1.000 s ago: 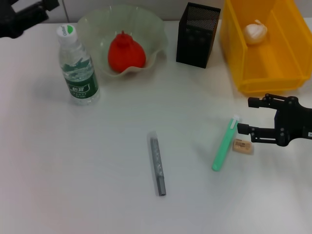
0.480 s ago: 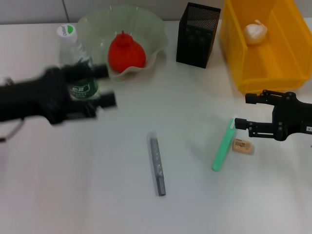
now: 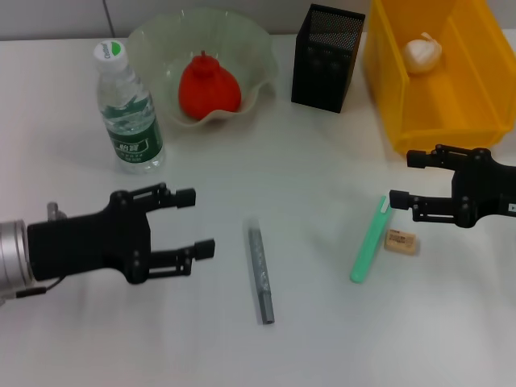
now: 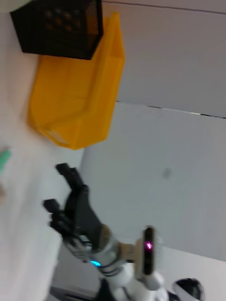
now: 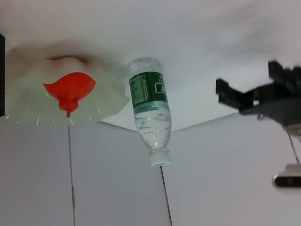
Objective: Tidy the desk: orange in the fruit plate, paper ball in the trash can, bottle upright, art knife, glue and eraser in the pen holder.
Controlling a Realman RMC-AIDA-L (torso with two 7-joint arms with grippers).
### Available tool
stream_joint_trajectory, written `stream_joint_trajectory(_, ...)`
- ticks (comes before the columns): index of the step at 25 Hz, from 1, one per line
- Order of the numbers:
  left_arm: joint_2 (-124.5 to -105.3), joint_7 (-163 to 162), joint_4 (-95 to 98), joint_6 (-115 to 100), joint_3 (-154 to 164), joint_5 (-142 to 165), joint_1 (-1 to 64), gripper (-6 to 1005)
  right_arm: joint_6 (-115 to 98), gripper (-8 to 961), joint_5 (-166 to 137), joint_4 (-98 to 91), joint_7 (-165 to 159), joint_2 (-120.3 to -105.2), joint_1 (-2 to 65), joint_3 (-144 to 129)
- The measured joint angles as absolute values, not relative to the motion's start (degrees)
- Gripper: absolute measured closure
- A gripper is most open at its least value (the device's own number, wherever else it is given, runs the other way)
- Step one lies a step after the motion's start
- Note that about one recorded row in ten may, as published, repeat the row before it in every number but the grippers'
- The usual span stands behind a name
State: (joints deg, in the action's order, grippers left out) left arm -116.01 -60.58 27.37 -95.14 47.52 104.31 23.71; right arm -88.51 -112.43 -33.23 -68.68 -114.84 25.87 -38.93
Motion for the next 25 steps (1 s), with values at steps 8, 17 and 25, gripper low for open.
stream_joint_trajectory(8,-116.79,-53.99,26.30,-91.33,47.72,107.02,22.14,192,-88.49,168,-112.44,-33.23,-69.34,-114.78,26.12,-38.93)
stream_joint_trajectory(17,-117.36,-53.35,26.13,-89.98,47.47,110.58,22.43,193,-94.48,168,-112.42,-39.41,-78.89,-114.85,26.68,-39.14)
stream_joint_trajectory(25,-117.91,-53.35,26.32,-89.77,47.17,110.45,23.04,193,-104.13,168,-122.47,-66.49,-118.97,-114.50,32.29,-45.97)
